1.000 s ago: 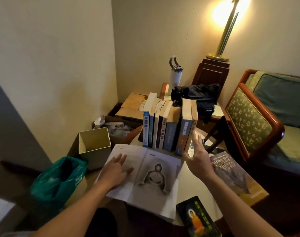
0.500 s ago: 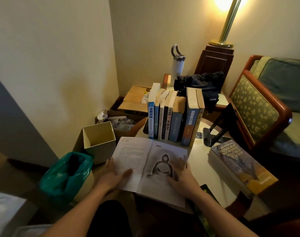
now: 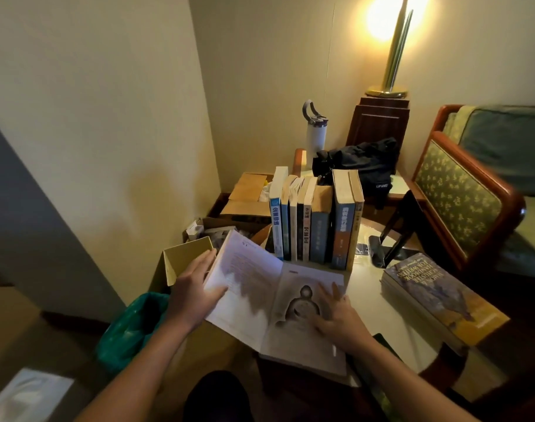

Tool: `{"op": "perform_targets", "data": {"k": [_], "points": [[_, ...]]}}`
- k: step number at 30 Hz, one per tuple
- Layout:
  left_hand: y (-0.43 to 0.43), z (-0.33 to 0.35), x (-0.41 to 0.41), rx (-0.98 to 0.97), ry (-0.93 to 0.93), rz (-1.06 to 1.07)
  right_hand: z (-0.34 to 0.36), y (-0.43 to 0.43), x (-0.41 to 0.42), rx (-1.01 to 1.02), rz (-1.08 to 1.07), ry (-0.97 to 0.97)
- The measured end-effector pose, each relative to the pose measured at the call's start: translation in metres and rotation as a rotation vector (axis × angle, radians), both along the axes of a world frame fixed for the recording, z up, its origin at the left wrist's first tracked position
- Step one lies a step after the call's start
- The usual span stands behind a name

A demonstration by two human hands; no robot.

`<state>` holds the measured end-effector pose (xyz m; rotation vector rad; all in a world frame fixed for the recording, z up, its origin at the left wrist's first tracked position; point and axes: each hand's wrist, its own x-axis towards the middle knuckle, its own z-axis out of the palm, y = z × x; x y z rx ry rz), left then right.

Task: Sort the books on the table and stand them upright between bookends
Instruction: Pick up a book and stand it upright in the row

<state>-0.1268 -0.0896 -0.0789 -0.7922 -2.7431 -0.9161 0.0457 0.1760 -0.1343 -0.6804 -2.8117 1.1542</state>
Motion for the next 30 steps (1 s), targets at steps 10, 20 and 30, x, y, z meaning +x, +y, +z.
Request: {"op": "perform_targets", "data": {"k": [10,20,30], "points": [[0.085,0.045,0.076,0.420,-0.685,-0.205,0.059,-0.006,0.014,-0.303,-0.055,0.190],[0.126,-0.034,0.102,-0.186,-0.747,-0.311,0.032,0.017,0.040,-0.418,-0.116,0.089],[0.121,-0.085,0.078,-0.225,-0.532,-0.116,-0.041,-0.004,0.025,-0.062,-0.107,-0.012]]}}
